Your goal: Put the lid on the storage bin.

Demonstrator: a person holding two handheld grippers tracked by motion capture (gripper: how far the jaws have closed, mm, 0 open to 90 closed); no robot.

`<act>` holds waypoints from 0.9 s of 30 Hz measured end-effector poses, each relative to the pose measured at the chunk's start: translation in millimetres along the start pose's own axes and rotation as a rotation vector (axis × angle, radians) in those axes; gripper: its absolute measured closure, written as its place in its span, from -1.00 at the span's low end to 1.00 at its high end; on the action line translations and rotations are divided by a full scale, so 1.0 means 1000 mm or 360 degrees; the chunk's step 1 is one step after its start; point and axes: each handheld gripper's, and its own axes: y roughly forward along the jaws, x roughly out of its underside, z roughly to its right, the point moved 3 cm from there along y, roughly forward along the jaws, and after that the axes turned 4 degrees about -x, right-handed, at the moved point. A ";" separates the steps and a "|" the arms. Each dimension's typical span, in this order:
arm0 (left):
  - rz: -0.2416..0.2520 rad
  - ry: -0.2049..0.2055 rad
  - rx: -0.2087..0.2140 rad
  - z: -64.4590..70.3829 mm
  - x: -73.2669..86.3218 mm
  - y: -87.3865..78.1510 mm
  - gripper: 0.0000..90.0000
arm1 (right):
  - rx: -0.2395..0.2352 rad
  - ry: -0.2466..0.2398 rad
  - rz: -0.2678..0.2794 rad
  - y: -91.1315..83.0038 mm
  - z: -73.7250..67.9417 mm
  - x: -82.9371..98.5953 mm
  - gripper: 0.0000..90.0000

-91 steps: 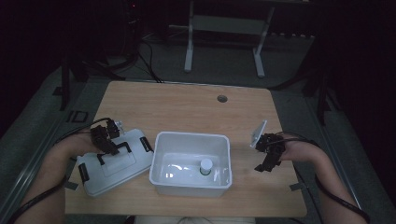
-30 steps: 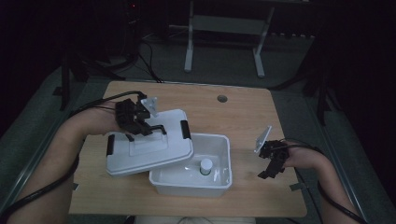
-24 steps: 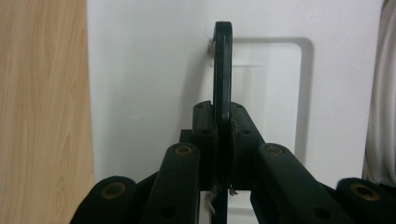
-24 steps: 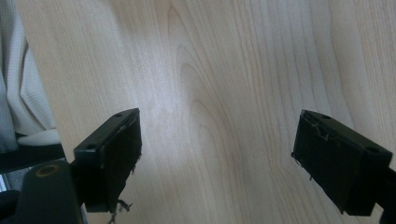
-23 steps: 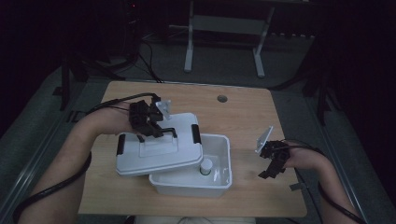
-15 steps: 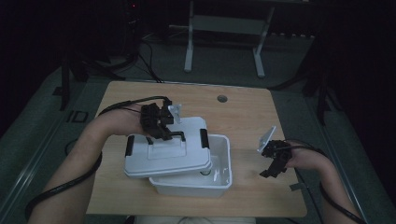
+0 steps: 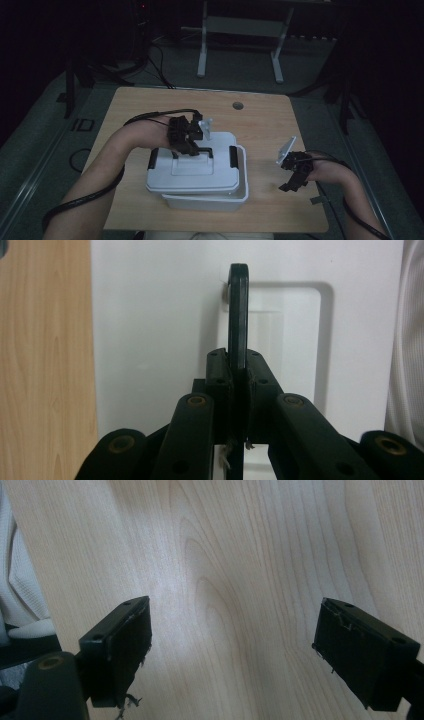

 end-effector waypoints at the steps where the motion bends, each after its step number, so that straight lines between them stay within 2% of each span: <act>1: -0.0018 0.0025 0.0018 0.002 -0.010 0.005 0.86 | 0.0000 -0.0003 -0.0009 0.000 0.000 0.001 -0.67; 5: -0.0049 0.0037 0.0014 0.002 -0.017 0.011 0.86 | 0.0002 0.0000 0.0004 -0.001 0.000 0.001 -0.66; 7: -0.0083 0.0043 0.0054 0.002 -0.020 0.017 0.86 | 0.0002 0.0003 0.0006 -0.001 0.000 0.001 -0.66; 12: -0.0077 0.0029 0.0068 0.001 -0.026 0.025 0.86 | 0.0002 0.0003 0.0015 -0.001 0.000 0.003 -0.66; 16: -0.0118 0.0042 0.0098 0.003 -0.028 0.029 0.86 | -0.0001 0.0010 0.0015 0.001 0.000 0.004 -0.66; 20: -0.0110 0.0041 0.0087 0.003 -0.029 0.032 0.86 | -0.0002 0.0015 0.0006 0.002 0.000 0.005 -0.66; 27: -0.0094 0.0035 0.0117 -0.001 -0.029 0.038 0.86 | -0.0009 0.0005 0.0015 0.003 -0.001 0.002 -0.66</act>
